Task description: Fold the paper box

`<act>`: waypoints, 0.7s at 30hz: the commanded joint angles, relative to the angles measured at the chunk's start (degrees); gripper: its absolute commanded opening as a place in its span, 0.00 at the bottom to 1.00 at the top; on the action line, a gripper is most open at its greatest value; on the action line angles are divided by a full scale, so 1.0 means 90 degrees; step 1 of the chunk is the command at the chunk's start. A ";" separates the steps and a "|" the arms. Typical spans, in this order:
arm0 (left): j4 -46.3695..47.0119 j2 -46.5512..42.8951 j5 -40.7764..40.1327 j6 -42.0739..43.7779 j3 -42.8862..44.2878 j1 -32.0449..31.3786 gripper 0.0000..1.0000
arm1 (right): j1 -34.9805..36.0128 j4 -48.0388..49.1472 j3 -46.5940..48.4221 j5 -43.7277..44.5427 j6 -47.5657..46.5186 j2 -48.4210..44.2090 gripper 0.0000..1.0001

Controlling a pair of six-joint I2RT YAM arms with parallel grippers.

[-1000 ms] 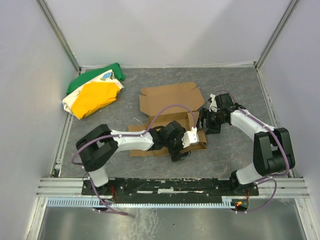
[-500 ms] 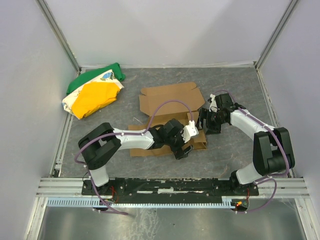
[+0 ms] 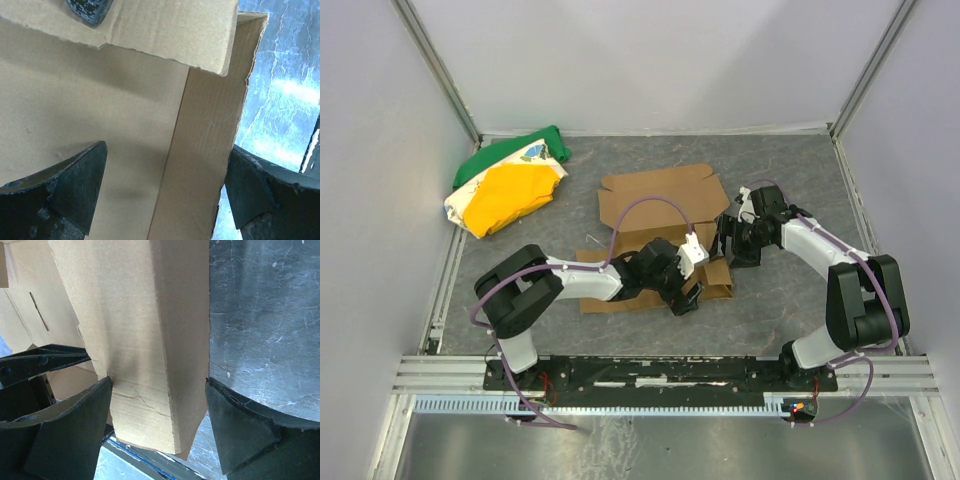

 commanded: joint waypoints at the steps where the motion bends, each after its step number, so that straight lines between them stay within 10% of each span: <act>1: 0.0471 -0.0019 0.0039 -0.0649 -0.0189 0.0060 0.99 | 0.0015 -0.0032 0.0331 -0.0158 -0.0053 -0.0148 0.84; 21: 0.1482 -0.0046 -0.0635 -0.2433 -0.1039 0.0499 0.99 | 0.0016 -0.0132 0.0386 0.0025 -0.0074 0.0030 0.83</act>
